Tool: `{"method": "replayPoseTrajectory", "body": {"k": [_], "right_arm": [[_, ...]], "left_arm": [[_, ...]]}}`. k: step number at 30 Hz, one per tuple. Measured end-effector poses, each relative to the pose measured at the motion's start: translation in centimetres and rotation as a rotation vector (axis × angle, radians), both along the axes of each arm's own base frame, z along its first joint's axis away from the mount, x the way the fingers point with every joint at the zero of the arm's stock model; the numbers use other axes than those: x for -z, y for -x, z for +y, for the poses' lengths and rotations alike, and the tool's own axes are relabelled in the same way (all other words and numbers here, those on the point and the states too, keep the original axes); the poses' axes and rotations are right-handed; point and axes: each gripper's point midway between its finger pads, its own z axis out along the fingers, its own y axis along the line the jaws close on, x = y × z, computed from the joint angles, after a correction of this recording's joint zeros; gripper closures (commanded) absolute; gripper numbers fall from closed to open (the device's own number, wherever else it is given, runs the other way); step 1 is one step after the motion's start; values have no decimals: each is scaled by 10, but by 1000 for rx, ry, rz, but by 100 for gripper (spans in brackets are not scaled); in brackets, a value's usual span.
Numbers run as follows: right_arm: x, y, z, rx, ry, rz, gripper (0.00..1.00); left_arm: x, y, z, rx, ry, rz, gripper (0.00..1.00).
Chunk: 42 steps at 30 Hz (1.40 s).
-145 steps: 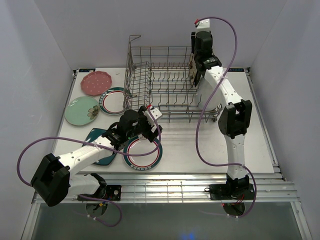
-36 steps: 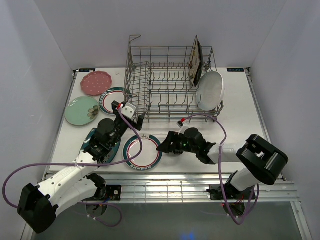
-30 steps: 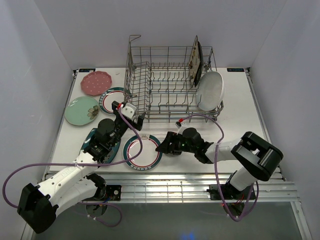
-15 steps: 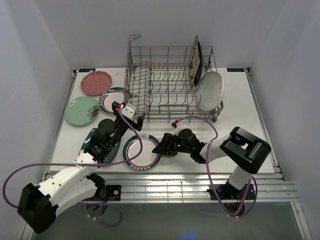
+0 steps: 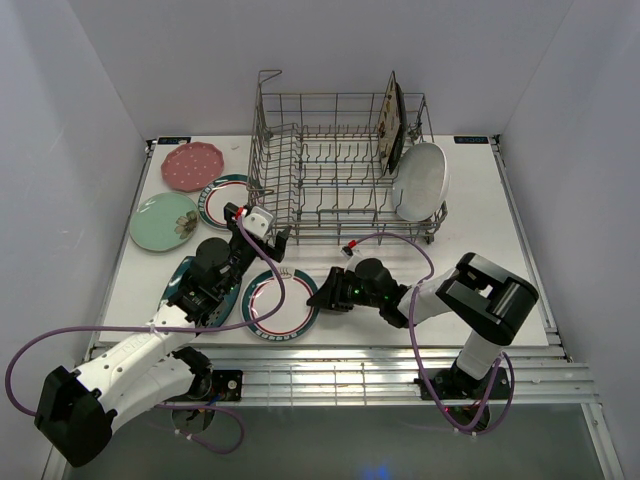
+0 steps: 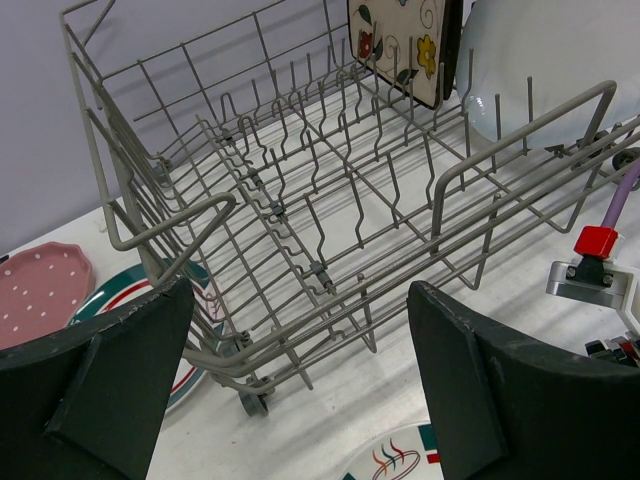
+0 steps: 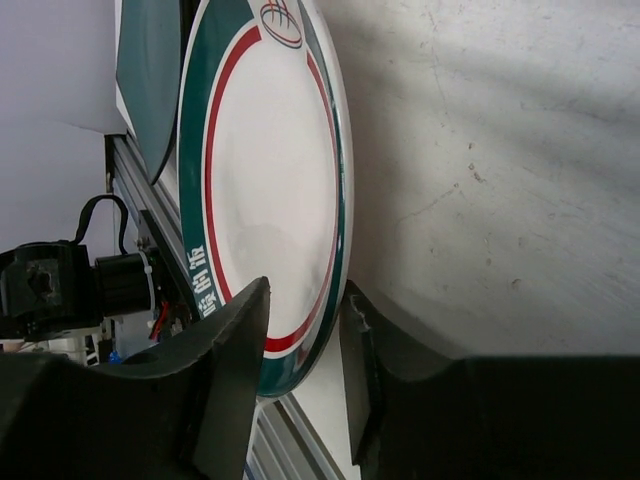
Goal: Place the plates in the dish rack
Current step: Pick up the plate from the corner of the board.
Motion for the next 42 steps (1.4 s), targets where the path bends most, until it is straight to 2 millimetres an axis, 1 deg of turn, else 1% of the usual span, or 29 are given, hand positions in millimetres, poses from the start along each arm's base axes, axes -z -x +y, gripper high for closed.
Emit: {"method": "replayPoseTrajectory", "body": {"k": [1, 2, 4, 6, 7, 9, 15, 18, 23, 30, 34, 37, 42], "right_arm": [[0, 0, 0, 3, 1, -1, 64], [0, -1, 0, 3, 1, -1, 71], [0, -1, 0, 5, 2, -3, 79], [0, -1, 0, 7, 2, -1, 82], [0, -2, 0, 10, 3, -2, 88], [1, -2, -1, 13, 4, -5, 92], [4, 0, -3, 11, 18, -1, 92], [2, 0, -5, 17, 23, -7, 92], [-10, 2, -11, 24, 37, -58, 92], [-41, 1, -21, 48, 56, -169, 92], [-55, -3, -32, 81, 80, -231, 92], [-60, -7, -42, 107, 112, -265, 92], [-69, -11, -59, 146, 166, -320, 92]], "left_arm": [[0, 0, 0, 0, 0, 0, 2], [0, 0, 0, 0, 0, 0, 2], [0, 0, 0, 0, 0, -1, 2], [0, 0, 0, -1, 1, -1, 2], [-1, 0, 1, -2, 1, -1, 2], [-1, 0, 1, -2, 1, -2, 2], [-1, 0, 2, -4, 2, -3, 2], [-1, 0, 2, -4, 3, -4, 2], [-1, 0, 2, -4, 3, -5, 2], [-3, 1, 3, -5, 7, -10, 2], [-6, 2, 4, -6, 13, -17, 2], [-8, 3, 6, -14, 19, -26, 2], [-12, 5, 16, -55, 41, -53, 2]]}}
